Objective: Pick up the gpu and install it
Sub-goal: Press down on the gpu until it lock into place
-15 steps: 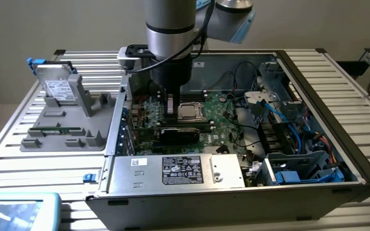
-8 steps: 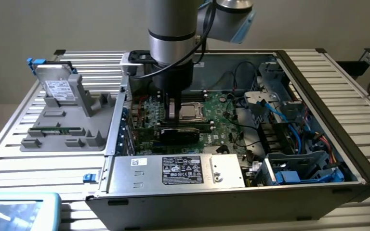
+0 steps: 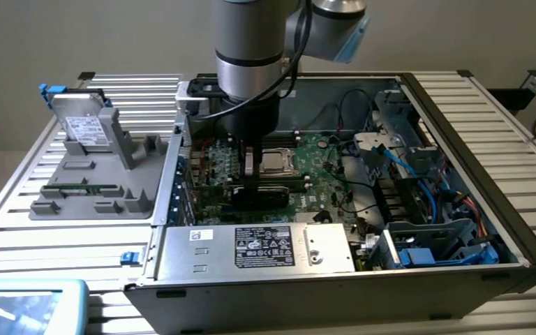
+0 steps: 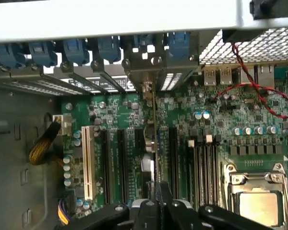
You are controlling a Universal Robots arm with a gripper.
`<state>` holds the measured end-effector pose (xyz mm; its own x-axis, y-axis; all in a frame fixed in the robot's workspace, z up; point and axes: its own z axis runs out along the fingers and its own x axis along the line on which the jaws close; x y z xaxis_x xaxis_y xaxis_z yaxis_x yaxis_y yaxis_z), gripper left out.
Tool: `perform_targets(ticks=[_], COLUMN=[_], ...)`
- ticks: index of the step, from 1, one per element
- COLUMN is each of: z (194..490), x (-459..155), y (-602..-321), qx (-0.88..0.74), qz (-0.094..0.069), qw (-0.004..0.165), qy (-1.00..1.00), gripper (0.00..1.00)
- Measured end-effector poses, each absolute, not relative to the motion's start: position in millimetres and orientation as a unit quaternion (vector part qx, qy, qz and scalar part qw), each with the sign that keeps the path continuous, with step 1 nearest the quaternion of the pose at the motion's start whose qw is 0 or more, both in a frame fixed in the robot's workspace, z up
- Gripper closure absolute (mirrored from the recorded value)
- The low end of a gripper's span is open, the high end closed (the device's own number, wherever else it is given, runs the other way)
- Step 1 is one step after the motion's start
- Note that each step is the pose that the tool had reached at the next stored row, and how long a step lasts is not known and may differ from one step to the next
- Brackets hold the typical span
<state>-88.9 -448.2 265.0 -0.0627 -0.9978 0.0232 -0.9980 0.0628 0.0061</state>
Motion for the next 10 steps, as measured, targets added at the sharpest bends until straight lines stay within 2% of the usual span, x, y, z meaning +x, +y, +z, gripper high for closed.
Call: perform_targets(ticks=[6, 10], z=[289, 294], x=[-92, -94], y=[-448, -448], qx=[0.685, 0.685], qz=[0.005, 0.002], qw=[0.012, 0.015], qy=[-0.729, -0.729], gripper=[0.88, 0.88])
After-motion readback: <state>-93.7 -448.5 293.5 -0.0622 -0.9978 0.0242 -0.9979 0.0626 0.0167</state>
